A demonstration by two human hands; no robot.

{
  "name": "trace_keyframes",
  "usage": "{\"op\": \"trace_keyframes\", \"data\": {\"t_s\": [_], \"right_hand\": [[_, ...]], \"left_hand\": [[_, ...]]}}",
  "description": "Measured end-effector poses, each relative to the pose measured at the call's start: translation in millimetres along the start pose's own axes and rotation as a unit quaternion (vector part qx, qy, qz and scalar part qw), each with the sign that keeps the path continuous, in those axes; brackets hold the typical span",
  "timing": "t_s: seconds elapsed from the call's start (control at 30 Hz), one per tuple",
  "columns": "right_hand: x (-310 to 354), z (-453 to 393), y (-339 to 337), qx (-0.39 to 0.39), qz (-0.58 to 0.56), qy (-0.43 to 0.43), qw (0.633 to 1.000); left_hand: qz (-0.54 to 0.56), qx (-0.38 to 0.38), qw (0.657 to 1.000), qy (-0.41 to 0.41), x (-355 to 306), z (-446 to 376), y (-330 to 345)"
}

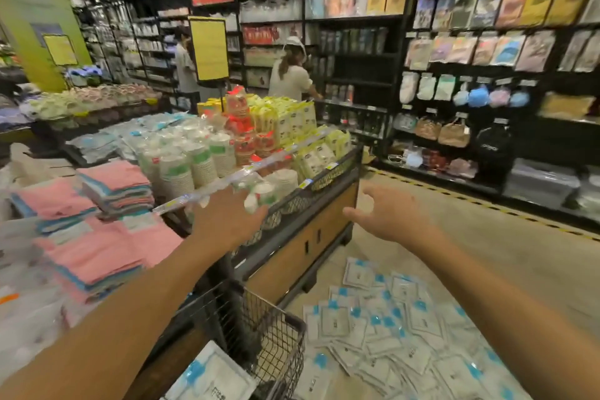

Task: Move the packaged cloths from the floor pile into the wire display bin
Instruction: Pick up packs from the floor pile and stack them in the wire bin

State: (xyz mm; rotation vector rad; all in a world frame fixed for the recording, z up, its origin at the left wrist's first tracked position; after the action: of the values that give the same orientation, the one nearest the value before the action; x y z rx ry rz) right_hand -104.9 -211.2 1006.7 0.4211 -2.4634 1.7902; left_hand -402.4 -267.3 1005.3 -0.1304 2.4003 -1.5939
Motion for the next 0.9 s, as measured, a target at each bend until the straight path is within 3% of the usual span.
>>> {"op": "trace_keyframes", "data": {"t_s": [0.53, 0.9], "right_hand": [[-309, 75, -54, -0.02, 0.057, 0.149, 0.987], [-468, 160, 4, 0.052, 0.075, 0.274, 0.957]], "left_hand": [[0.054, 0.086, 0.986, 0.133, -288, 31, 94], [0.026, 0.162, 0.965, 0.206, -401, 74, 212]]}}
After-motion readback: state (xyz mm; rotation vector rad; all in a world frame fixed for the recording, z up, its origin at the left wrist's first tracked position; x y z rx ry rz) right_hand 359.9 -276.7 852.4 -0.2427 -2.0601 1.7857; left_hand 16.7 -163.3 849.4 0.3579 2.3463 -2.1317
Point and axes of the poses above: each hand's wrist, its own z-axis away from the middle knuckle, its own y-axis out of the palm, x = y × z, the point moved 9 cm from there along -z, towards the middle knuckle, and after that the axes turned 13 degrees about -x, right-handed, at the moved point
